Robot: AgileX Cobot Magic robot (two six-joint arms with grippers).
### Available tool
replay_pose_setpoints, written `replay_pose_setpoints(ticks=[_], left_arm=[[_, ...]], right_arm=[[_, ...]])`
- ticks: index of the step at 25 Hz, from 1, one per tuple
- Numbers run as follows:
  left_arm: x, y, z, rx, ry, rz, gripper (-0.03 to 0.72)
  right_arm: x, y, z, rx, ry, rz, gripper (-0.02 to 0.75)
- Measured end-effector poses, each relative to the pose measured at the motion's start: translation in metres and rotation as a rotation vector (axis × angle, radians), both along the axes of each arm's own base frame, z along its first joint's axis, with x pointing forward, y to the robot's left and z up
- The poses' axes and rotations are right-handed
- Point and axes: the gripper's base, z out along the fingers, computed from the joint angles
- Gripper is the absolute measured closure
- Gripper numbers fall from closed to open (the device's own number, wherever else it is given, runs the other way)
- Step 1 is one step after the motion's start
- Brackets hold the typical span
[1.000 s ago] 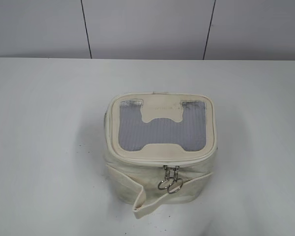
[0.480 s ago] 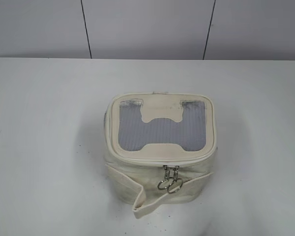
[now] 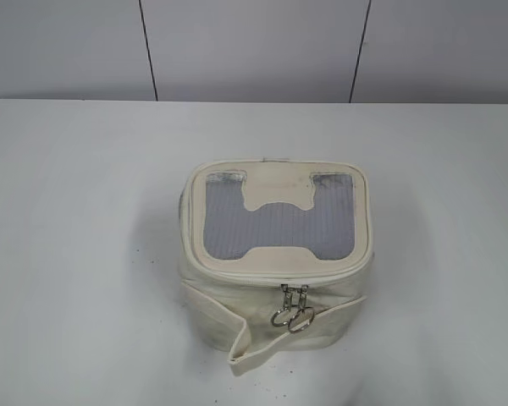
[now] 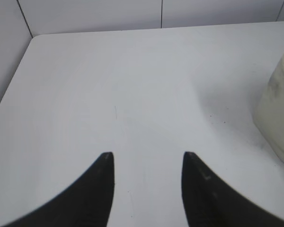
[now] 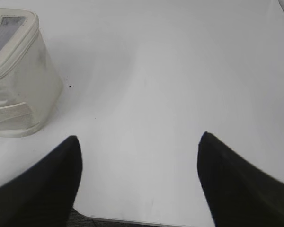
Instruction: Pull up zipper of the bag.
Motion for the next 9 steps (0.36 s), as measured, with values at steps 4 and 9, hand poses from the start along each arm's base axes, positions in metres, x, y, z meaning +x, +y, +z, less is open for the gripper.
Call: replay_pose_setpoints(ticks=[4, 9], left_arm=[[0.0, 0.0, 0.0, 0.0, 0.0, 0.0, 0.326], [0.0, 0.0, 0.0, 0.0, 0.0, 0.0, 0.326]], right_arm=[[0.0, 0.0, 0.0, 0.0, 0.0, 0.0, 0.15], [0.0, 0.0, 0.0, 0.0, 0.0, 0.0, 0.15]])
